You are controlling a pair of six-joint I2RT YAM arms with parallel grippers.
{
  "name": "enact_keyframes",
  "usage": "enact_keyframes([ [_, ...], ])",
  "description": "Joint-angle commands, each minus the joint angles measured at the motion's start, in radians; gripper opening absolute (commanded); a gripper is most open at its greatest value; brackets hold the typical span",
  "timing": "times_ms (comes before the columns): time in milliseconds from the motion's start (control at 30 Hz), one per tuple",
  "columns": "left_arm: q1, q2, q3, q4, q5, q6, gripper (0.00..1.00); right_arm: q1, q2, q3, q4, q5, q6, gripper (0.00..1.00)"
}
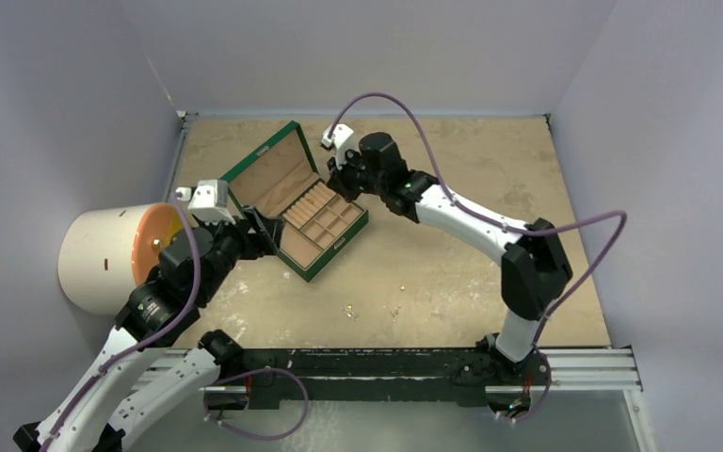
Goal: Organize the mixed jewelry
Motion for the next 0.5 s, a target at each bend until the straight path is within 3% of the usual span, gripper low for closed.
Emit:
enact_keyframes([
  [0, -0.001, -0.005, -0.021, -0.026, -0.111, 0.037, 0.73, -0.002, 0.095, 0.126, -0.044, 0.046, -0.094, 0.0],
  [467, -0.001, 0.001, -0.078, -0.005, -0.125, 0.059, 0.73, 0.0, 0.297, 0.231, 0.024, -0.026, -0.074, 0.0],
])
